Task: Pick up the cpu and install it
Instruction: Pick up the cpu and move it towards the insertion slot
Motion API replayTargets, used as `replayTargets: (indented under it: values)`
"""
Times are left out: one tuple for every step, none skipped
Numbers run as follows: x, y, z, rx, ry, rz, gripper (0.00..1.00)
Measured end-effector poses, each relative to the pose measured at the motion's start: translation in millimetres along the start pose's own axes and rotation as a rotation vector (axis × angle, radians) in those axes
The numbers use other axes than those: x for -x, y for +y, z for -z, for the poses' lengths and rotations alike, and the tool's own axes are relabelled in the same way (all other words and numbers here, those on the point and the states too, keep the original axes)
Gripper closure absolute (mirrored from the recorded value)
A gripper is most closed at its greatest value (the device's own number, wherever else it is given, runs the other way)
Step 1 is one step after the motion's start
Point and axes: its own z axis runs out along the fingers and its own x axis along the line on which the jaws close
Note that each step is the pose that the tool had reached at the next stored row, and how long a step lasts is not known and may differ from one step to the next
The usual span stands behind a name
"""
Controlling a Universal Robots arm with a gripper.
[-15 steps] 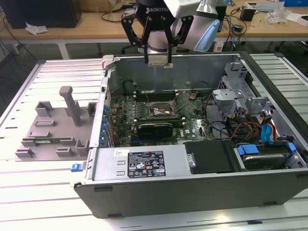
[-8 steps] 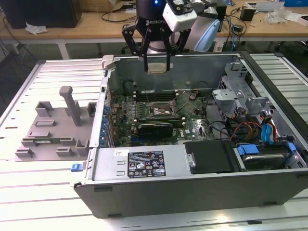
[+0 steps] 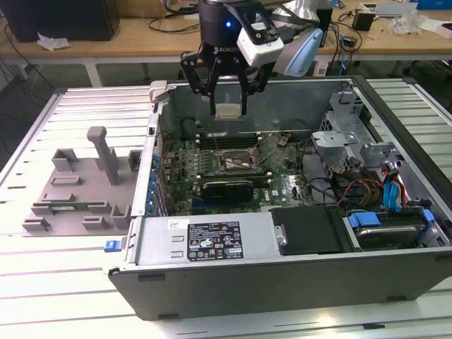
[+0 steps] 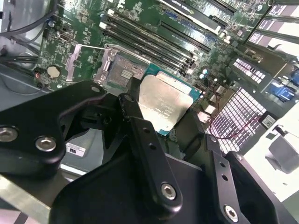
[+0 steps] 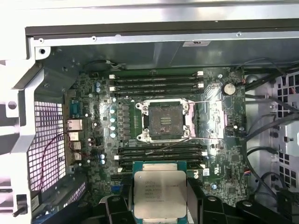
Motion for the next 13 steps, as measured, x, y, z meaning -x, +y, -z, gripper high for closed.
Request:
replayTargets:
  values:
    - [-0.1, 0.5, -2.3, -0.0001, 0.0019, 0.0, 0.46]
    - [-0.2, 1.2, -4.6, -0.0002, 0.0038, 0.0, 0.46]
    - [-0.3, 2.2, -7.4, 0.0, 0.0056, 0.0, 0.46]
    - [-0.3, 3.6, -10.0, -0.0003, 0.0074, 0.0, 0.46]
    - [-0.4, 4.9, -12.5, -0.0004, 0.0088, 0.0, 0.46]
    - [-0.5, 5.6, -13.5, -0.0005, 0.0095, 0.0, 0.46]
    - [-0.6, 7.0, -15.2, -0.0005, 0.0105, 0.0, 0.46]
    - [-0.7, 9.0, -17.2, -0.0005, 0.0117, 0.0, 0.46]
    - [-0.8, 10.7, -18.4, -0.0005, 0.0125, 0.0, 0.46]
    - [-0.9, 13.2, -20.3, -0.0006, 0.0136, 0.0, 0.46]
    - [-1.1, 14.8, -21.9, -0.0007, 0.0149, 0.0, 0.46]
    - [-1.1, 15.9, -23.6, -0.0007, 0.016, 0.0, 0.46]
    - [-1.1, 16.5, -25.4, -0.0006, 0.0167, 0.0, 0.46]
